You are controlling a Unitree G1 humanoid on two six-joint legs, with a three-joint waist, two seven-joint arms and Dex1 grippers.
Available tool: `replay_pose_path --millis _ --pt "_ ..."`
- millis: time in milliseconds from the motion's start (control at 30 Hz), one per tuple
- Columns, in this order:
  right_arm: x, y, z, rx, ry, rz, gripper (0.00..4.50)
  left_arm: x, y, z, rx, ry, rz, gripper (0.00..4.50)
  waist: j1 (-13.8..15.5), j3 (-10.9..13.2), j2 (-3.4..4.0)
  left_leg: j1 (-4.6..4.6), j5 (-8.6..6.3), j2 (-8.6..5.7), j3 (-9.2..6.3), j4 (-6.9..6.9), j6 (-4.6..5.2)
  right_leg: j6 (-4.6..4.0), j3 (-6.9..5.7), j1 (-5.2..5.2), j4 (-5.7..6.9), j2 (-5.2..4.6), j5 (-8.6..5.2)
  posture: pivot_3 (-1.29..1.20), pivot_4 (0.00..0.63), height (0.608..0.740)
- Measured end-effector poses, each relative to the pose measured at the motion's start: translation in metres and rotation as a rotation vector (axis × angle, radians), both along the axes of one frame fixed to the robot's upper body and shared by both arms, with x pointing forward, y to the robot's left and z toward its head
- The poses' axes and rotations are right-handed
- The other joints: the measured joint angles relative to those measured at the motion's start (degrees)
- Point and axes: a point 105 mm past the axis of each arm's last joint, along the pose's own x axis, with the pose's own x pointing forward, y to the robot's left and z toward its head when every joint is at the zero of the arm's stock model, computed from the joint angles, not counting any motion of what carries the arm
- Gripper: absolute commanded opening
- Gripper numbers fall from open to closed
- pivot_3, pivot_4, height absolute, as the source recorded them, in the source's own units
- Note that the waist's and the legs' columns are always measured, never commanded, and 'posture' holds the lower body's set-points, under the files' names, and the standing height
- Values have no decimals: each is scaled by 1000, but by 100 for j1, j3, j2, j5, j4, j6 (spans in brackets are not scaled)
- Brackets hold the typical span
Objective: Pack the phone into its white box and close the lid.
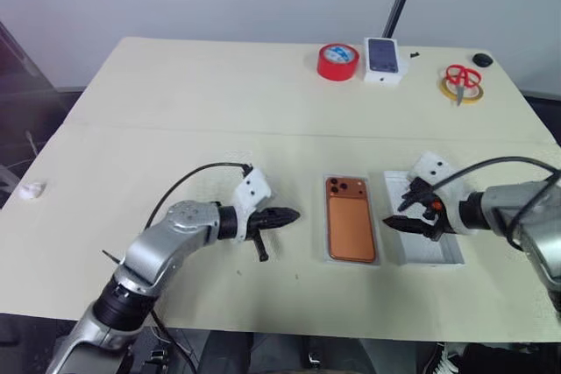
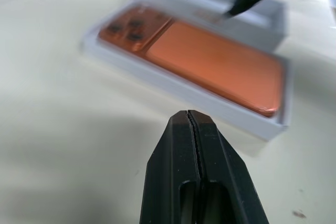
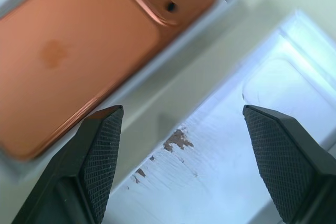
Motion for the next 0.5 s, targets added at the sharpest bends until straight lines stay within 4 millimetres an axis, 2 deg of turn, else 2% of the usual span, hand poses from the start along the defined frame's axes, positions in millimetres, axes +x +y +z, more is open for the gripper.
replay_pose_path --millis 133,167,233,400,433,500 --pt "-2 -1 -11 5 62 -98 3796 -12 3 3 -6 -85 -103 0 -14 0 1 -1 -3 -1 3 0 5 0 1 -2 -1 2 0 0 150 732" --pt "-2 0 -15 4 74 -123 3565 -16 4 3 -8 -98 -135 0 -23 -1 2 -1 -3 -1 4 0 5 0 2 -2 0 5 0 0 150 732" --pt "-1 1 -17 -2 77 -155 2997 -21 4 3 -8 -107 -170 0 -26 -4 6 0 -3 -2 4 0 6 1 2 -3 0 7 0 0 150 732" --pt "0 6 -17 39 79 -172 405 -23 4 1 11 -124 -199 0 -21 -4 6 -1 -6 -4 6 2 11 2 3 -2 -1 10 1 0 150 732" --pt "0 4 -17 38 74 -183 55 -24 4 0 12 -122 -200 0 -19 -4 6 -2 -6 -4 5 2 11 3 3 -2 -1 9 1 0 150 732" --pt "2 1 -14 48 61 -201 55 -24 5 -3 14 -113 -199 0 -22 -4 7 -2 -7 -4 6 2 12 3 3 -2 0 10 1 0 150 732"
